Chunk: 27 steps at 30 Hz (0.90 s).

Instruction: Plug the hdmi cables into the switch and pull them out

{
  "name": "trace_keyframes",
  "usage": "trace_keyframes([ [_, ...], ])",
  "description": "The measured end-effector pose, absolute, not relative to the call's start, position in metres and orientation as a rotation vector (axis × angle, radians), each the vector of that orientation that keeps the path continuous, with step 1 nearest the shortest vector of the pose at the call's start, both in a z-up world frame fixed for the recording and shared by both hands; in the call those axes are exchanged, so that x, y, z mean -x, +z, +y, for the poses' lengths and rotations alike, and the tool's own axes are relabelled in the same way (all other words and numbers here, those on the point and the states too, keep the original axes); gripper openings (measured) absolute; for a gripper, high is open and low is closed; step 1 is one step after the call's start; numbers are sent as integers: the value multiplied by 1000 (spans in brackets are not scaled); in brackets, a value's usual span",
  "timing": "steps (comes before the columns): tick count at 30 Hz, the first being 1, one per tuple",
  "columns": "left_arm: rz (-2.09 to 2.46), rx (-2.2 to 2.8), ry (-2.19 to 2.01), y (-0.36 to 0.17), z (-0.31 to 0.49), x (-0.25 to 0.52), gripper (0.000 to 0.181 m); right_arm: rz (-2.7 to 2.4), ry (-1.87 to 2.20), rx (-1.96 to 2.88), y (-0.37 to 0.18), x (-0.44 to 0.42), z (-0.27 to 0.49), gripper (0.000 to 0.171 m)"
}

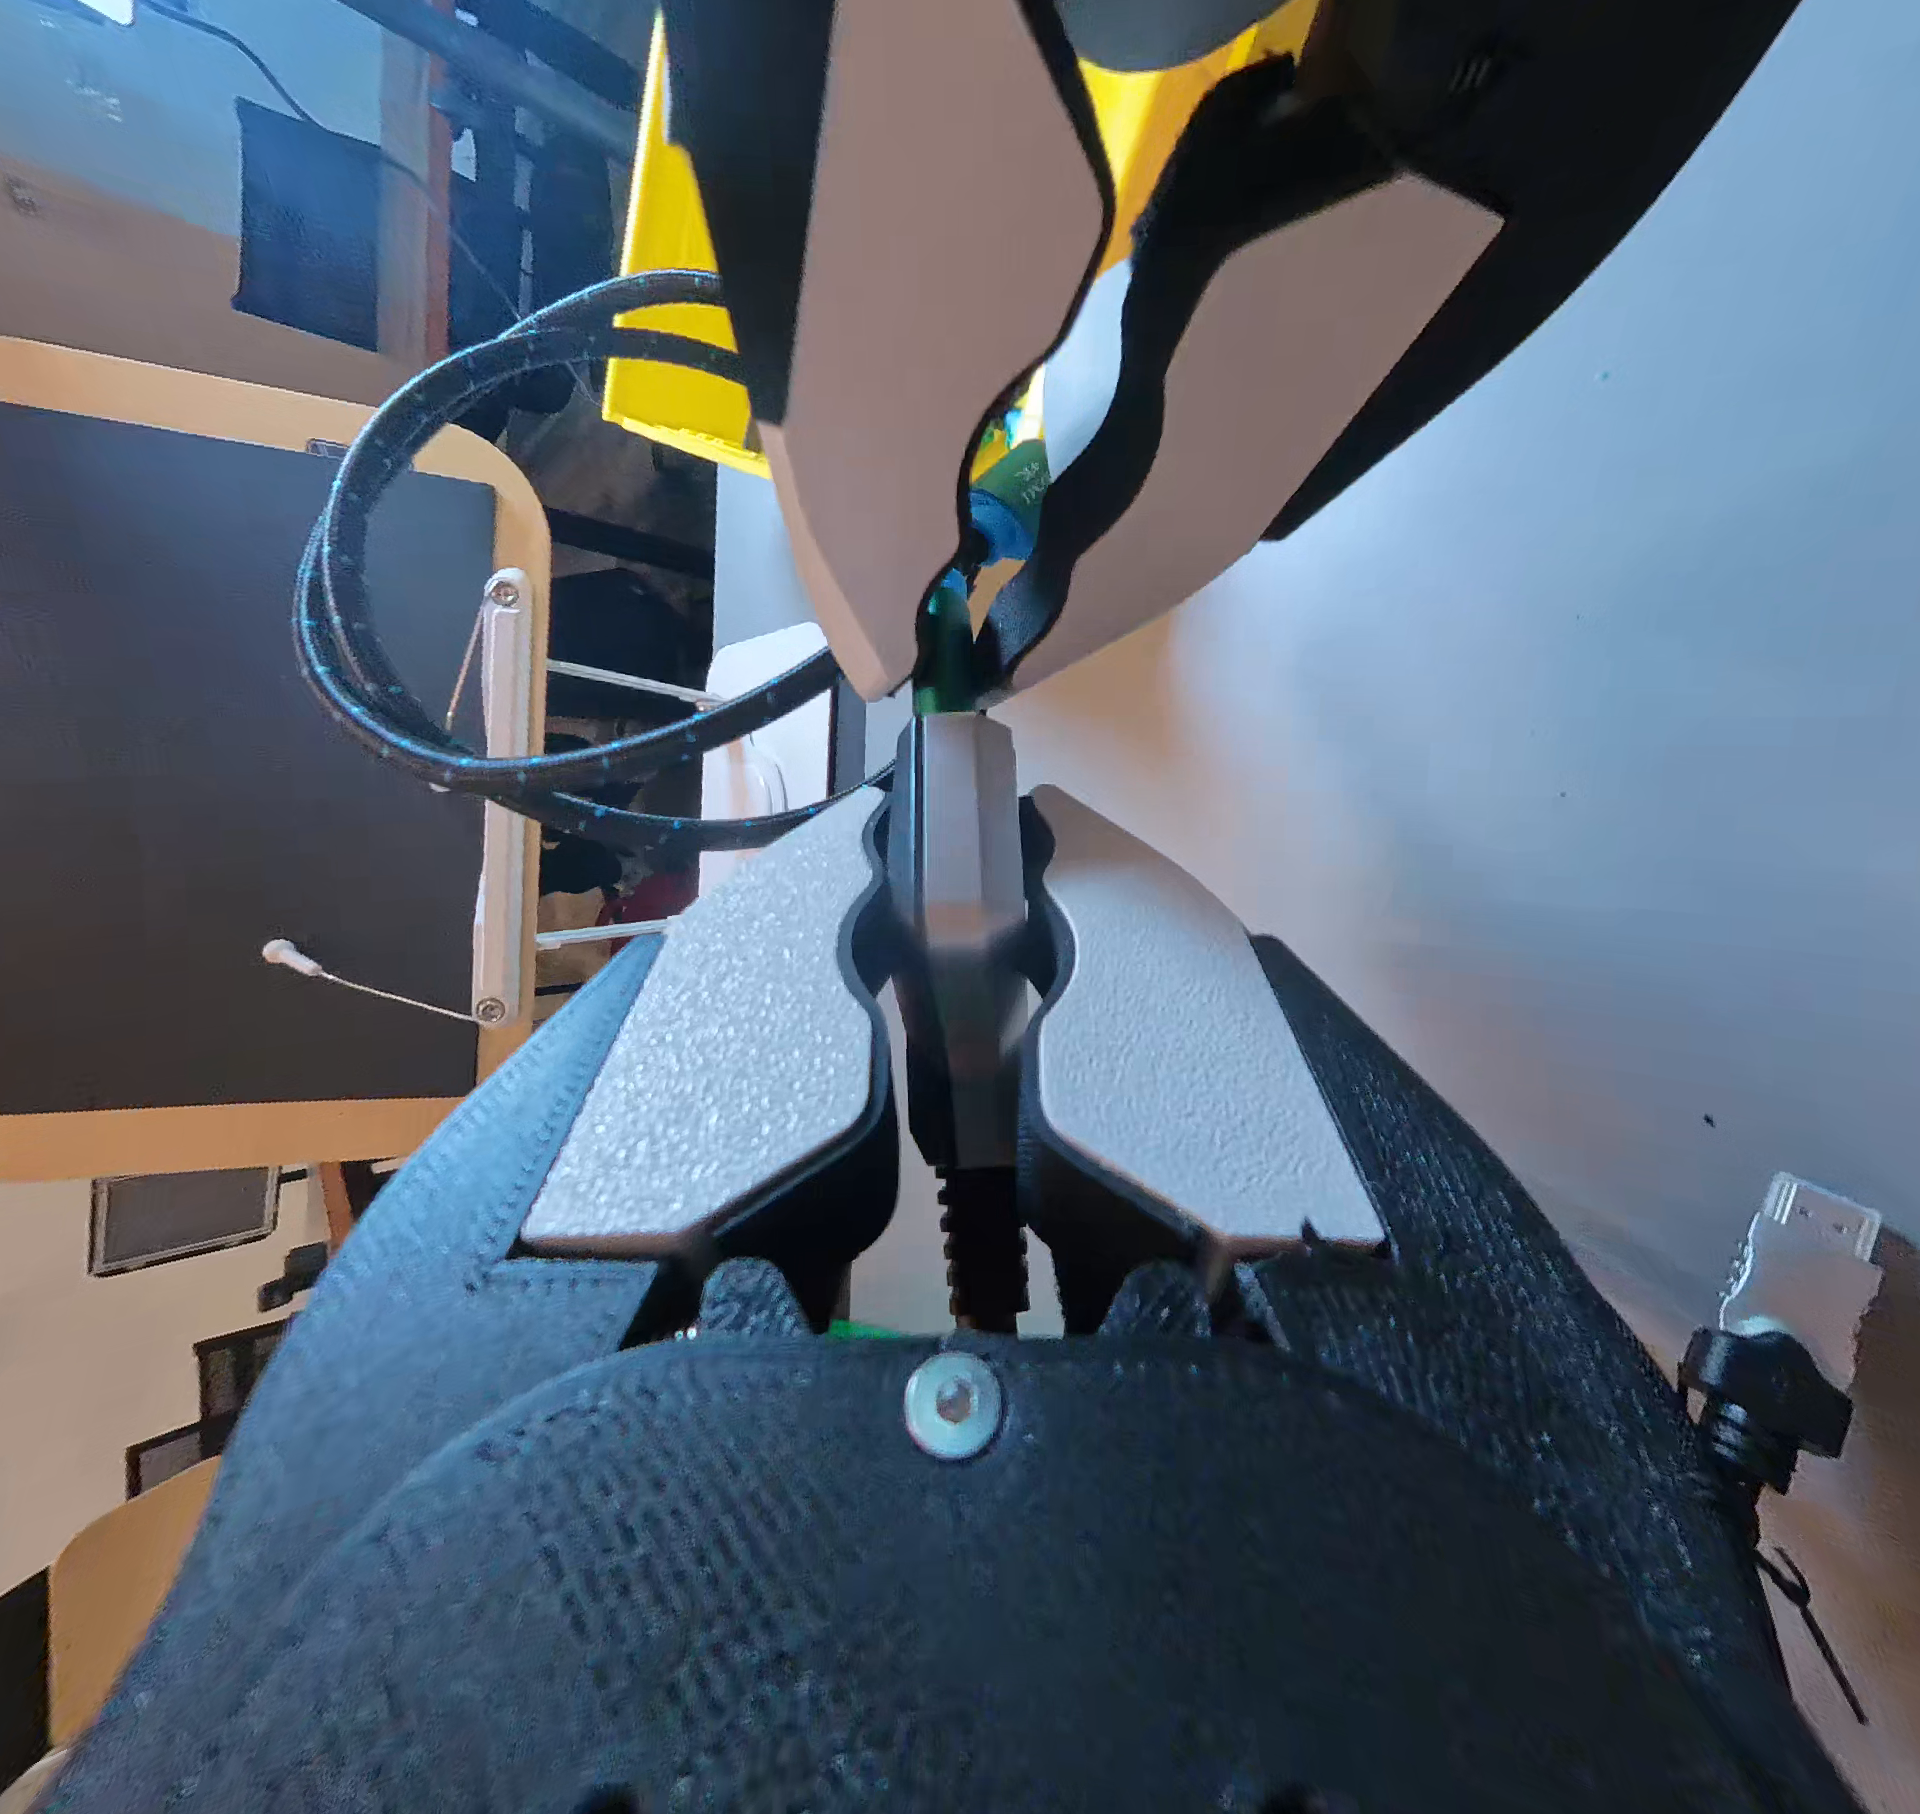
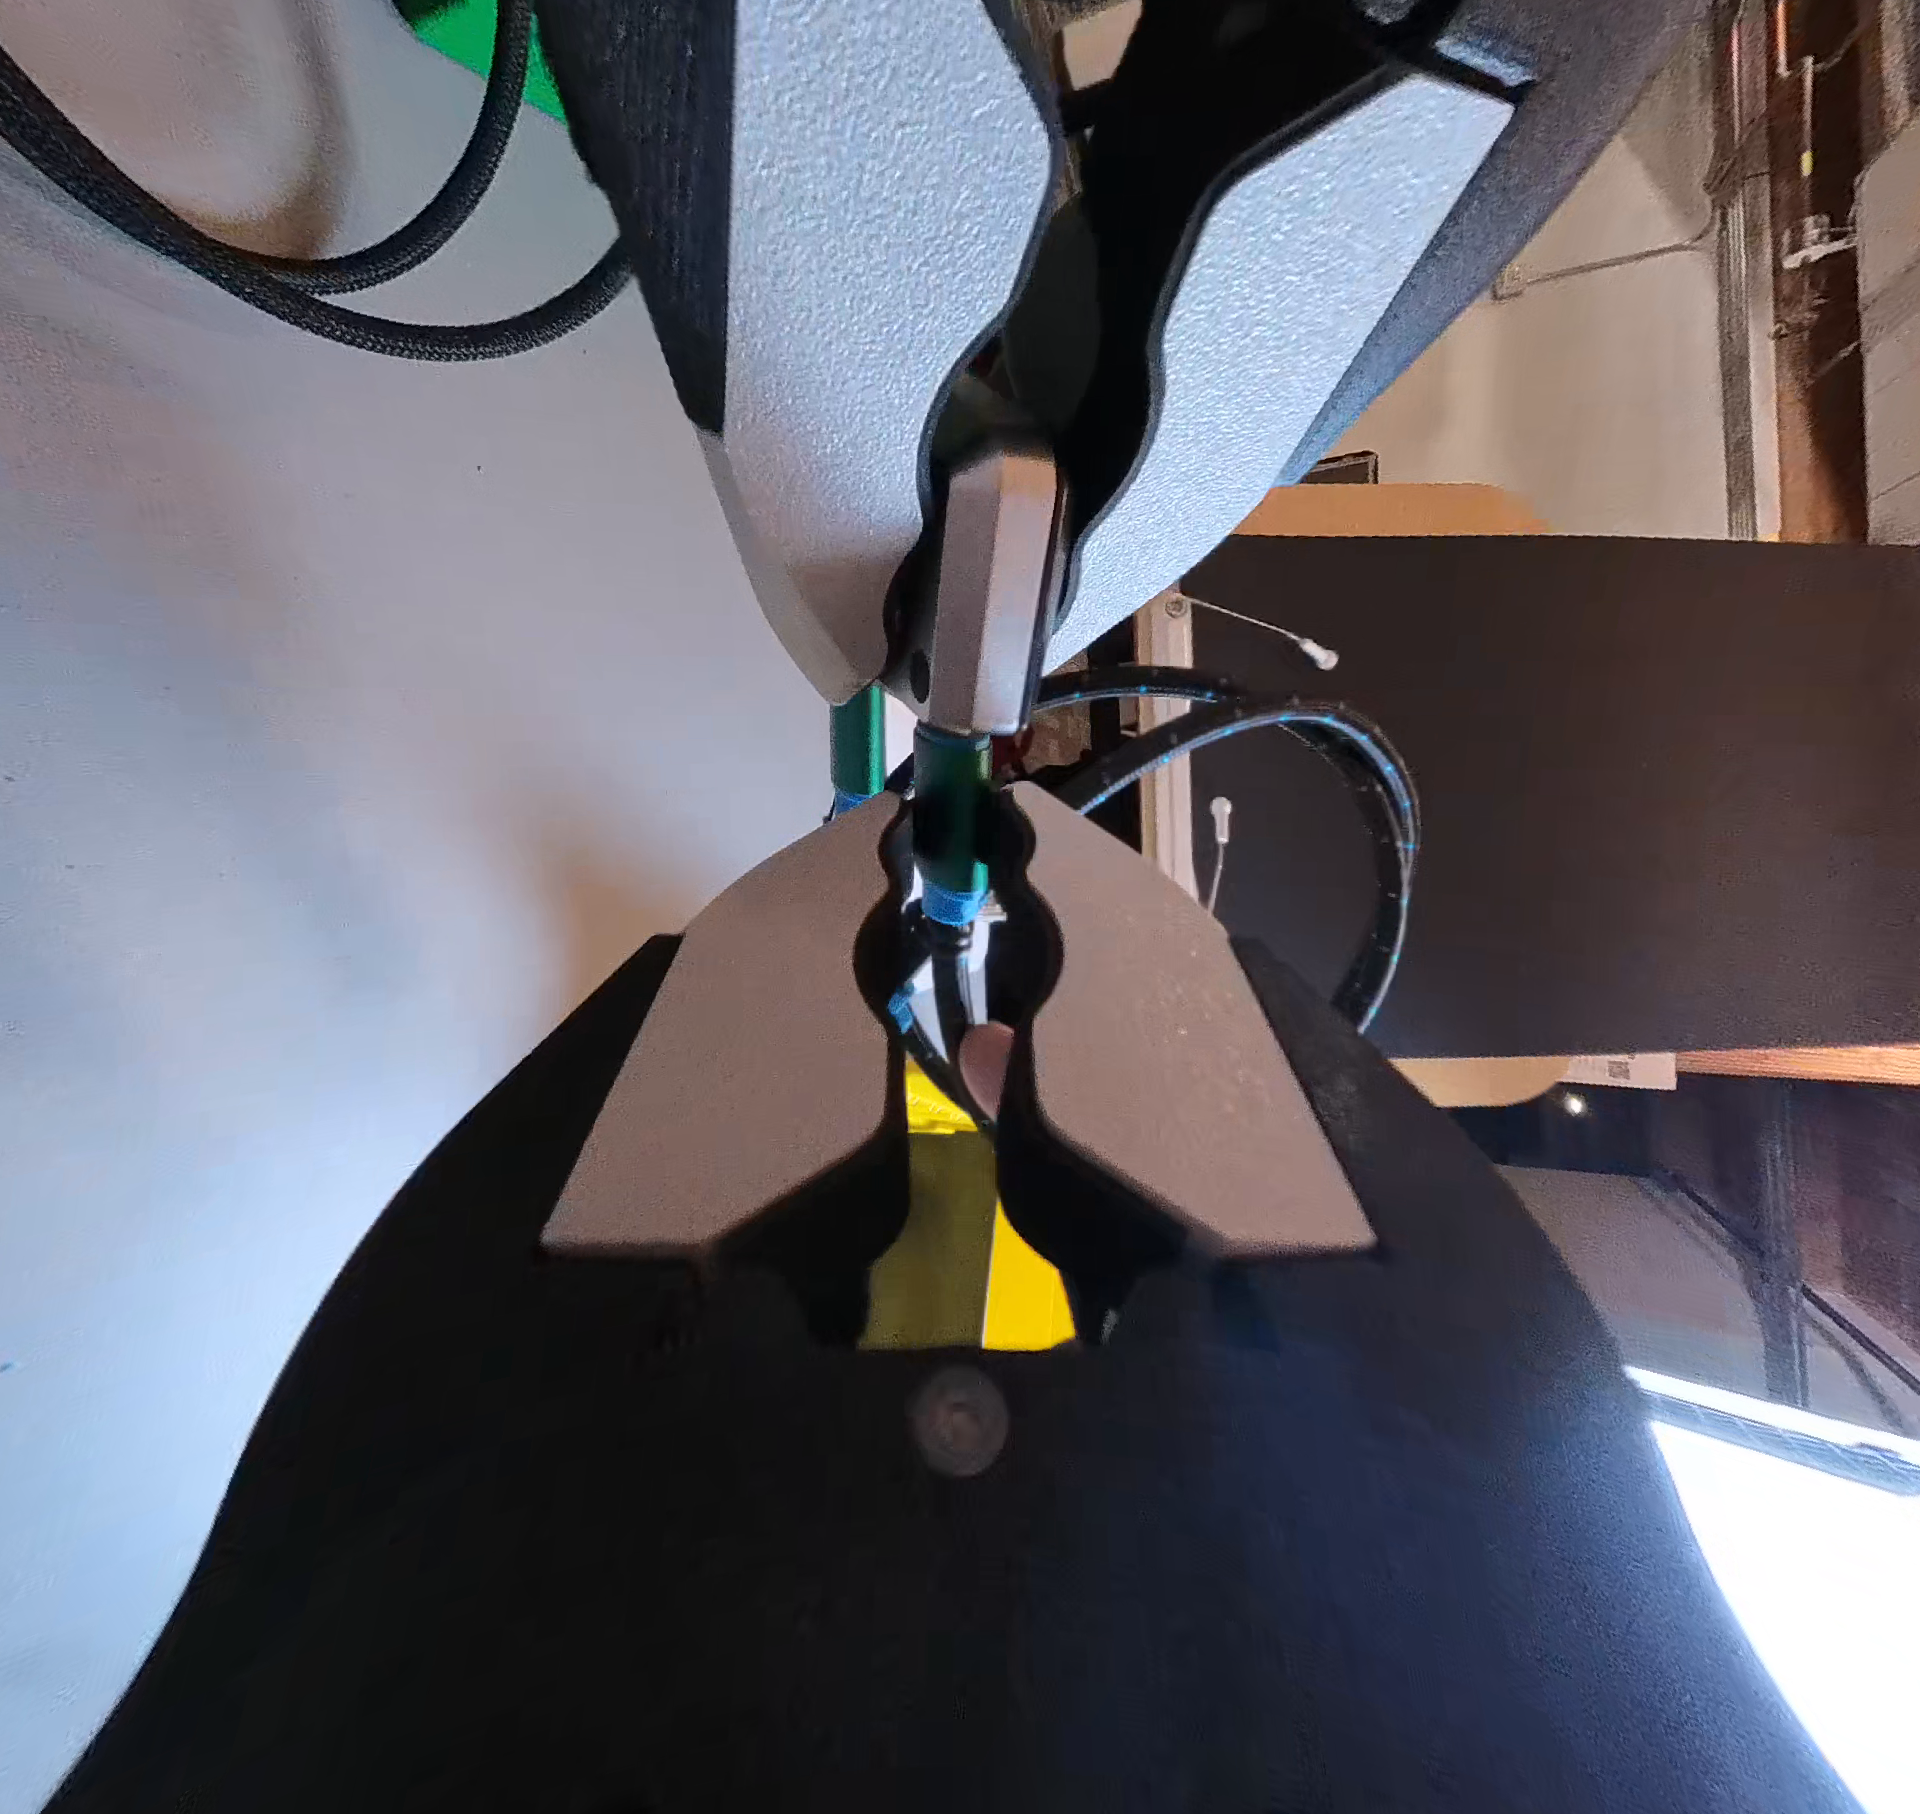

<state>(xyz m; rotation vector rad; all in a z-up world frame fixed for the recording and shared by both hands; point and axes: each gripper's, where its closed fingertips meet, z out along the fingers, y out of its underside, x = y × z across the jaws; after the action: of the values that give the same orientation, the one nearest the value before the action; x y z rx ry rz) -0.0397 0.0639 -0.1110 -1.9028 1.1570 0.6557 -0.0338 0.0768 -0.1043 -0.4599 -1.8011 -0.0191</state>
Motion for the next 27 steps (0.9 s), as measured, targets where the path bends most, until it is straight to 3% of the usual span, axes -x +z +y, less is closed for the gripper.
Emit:
trace_keyframes([
  [5,1167,1957,632,-122,65,39,21,-1920,-14,505,-119,28,88,12],
  [7,1175,1999,699,-123,61,53,21,-1973,-266,685,-134,6,147,12],
  [8,1152,2004,731,-119,60,62,21,-1951,-183,744,-135,0,163,12],
  [13,1008,1957,602,-91,55,82,21,-1645,-20,949,-83,-39,226,12],
  [20,951,1885,610,-72,53,85,21,-1651,66,1166,-105,-40,239,13],
  [24,964,1845,587,-65,51,77,21,-1570,172,1217,-100,-29,236,36],
  [27,967,1829,556,-63,51,75,21,-1491,392,1187,-72,-26,217,36],
])
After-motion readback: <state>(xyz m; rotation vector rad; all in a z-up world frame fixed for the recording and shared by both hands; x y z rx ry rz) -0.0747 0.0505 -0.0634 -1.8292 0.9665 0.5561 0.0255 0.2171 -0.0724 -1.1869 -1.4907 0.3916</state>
